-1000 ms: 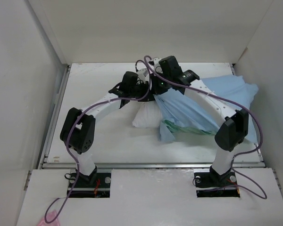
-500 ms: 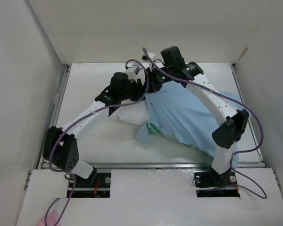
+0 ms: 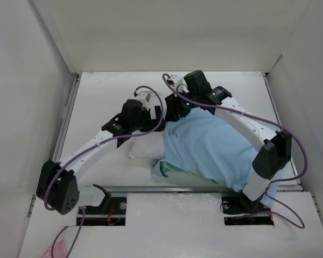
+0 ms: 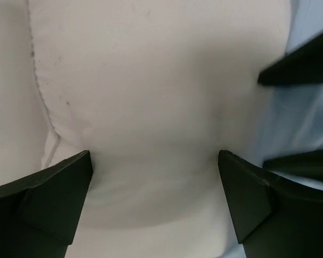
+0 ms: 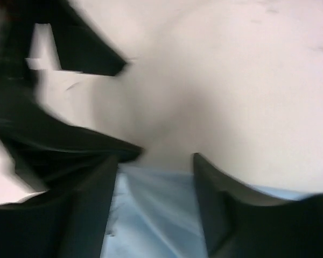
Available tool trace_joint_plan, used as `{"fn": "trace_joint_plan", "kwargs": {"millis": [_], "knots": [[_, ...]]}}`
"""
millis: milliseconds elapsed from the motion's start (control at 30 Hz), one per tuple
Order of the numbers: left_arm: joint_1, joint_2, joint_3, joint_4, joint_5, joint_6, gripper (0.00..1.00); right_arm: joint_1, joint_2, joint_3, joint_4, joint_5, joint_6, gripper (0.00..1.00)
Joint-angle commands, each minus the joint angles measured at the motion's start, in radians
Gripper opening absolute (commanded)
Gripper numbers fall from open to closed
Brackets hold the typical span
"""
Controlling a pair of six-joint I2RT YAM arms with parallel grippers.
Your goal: Put the pillow into the pillowcase
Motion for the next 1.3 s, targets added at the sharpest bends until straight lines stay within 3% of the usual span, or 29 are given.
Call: {"fn": "trace_joint_plan", "kwargs": {"millis": [0, 167, 300, 400, 600, 733, 867, 900, 933, 967, 1000, 1067, 1133, 1267], "knots": [[0.013, -0.186, -0.011, -0.063, -0.012, -0.074, 1.00, -0.002, -0.100, -0.020, 0.127, 0.193, 0.010, 0.67], [0.047, -0.361, -0.011, -0.248, -0.302, -0.222, 1.00, 0.020, -0.143, 0.007, 0.062, 0.305, 0.021, 0.73], [0.102, -0.404, -0.021, -0.411, -0.466, -0.352, 1.00, 0.066, -0.130, 0.084, 0.010, 0.393, 0.031, 0.73], [0.148, -0.404, -0.056, -0.452, -0.446, -0.381, 1.00, 0.176, -0.040, 0.196, -0.066, 0.569, 0.031, 0.77], [0.178, -0.448, -0.125, -0.440, -0.390, -0.427, 1.00, 0.311, 0.212, 0.426, -0.186, 0.744, 0.072, 0.88], [0.197, -0.522, -0.134, -0.489, -0.430, -0.447, 1.00, 0.311, 0.384, 0.437, -0.226, 0.825, 0.116, 0.98], [0.197, -0.583, -0.114, -0.534, -0.485, -0.470, 1.00, 0.311, 0.510, 0.414, -0.257, 0.937, 0.156, 0.96], [0.197, -0.593, -0.114, -0.547, -0.485, -0.479, 1.00, 0.311, 0.531, 0.414, -0.257, 0.957, 0.156, 0.90], [0.197, -0.602, -0.103, -0.548, -0.499, -0.480, 1.00, 0.311, 0.550, 0.403, -0.257, 0.957, 0.156, 0.63], [0.197, -0.616, -0.103, -0.557, -0.499, -0.480, 1.00, 0.311, 0.562, 0.403, -0.257, 0.972, 0.156, 0.26], [0.197, -0.616, -0.094, -0.557, -0.508, -0.480, 1.00, 0.311, 0.562, 0.403, -0.248, 0.989, 0.173, 0.00], [0.197, -0.626, -0.094, -0.548, -0.508, -0.470, 1.00, 0.311, 0.509, 0.362, -0.208, 1.032, 0.161, 0.00], [0.197, -0.626, -0.094, -0.531, -0.508, -0.458, 1.00, 0.311, 0.342, 0.316, -0.089, 1.042, 0.107, 0.00], [0.197, -0.599, -0.106, -0.457, -0.452, -0.421, 1.00, 0.267, 0.014, 0.224, 0.095, 0.826, 0.015, 0.00]]}}
